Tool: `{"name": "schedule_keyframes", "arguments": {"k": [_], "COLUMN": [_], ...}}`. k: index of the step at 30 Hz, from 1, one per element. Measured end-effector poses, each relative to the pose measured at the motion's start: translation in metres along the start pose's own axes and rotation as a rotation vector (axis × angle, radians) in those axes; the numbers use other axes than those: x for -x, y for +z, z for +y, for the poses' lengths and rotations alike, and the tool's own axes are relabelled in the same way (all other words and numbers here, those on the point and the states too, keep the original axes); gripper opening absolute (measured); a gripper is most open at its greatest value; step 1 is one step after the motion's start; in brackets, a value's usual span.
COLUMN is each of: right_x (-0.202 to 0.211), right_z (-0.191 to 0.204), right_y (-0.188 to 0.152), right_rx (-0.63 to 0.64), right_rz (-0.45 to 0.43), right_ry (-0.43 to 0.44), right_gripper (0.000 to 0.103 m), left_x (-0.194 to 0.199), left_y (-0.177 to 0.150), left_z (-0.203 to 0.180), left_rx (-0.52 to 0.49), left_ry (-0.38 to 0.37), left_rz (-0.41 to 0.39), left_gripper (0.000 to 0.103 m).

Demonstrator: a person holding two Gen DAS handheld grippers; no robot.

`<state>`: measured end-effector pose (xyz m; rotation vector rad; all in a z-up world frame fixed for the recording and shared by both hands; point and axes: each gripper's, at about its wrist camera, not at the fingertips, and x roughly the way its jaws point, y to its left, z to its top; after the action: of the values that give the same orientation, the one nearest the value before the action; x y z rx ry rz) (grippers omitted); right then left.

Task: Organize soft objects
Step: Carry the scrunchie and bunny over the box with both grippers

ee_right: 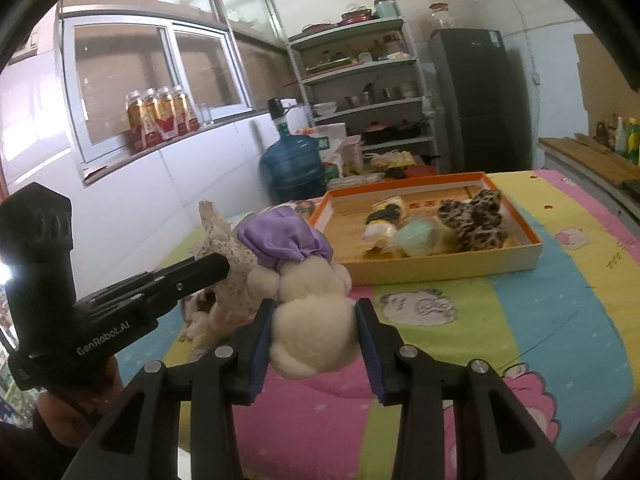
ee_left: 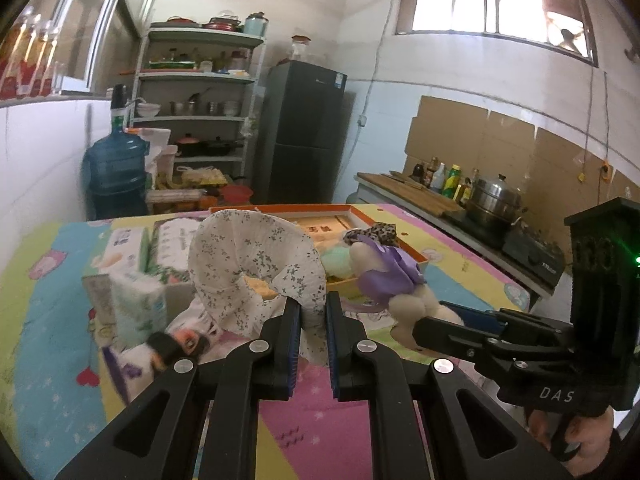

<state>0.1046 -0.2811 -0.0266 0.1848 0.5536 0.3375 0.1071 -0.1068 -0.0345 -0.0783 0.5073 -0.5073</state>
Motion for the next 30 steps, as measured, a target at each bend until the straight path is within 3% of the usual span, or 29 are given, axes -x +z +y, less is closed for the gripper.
{"name": "schedule_keyframes", "arguments": {"k": [13,30], "right_x": [-0.011,-0.042], "right_z": [-0.039,-0.076], "right_y": [0.021,0.046], "right_rx": [-0.032,-0.052], "right_rz": [-0.025,-0.012], "right_ry": [-0.064,-0.084], "right_gripper": [0.041,0.041], "left_x": [-0.050,-0.106], "left_y": [0.026,0.057], "left_z": [-0.014,-0.016], "left_rx": [-0.015,-0.021], "left_ry": [-0.033,-0.018], "left_rz": [0.033,0.056], "left_gripper": [0.012,0.012]}}
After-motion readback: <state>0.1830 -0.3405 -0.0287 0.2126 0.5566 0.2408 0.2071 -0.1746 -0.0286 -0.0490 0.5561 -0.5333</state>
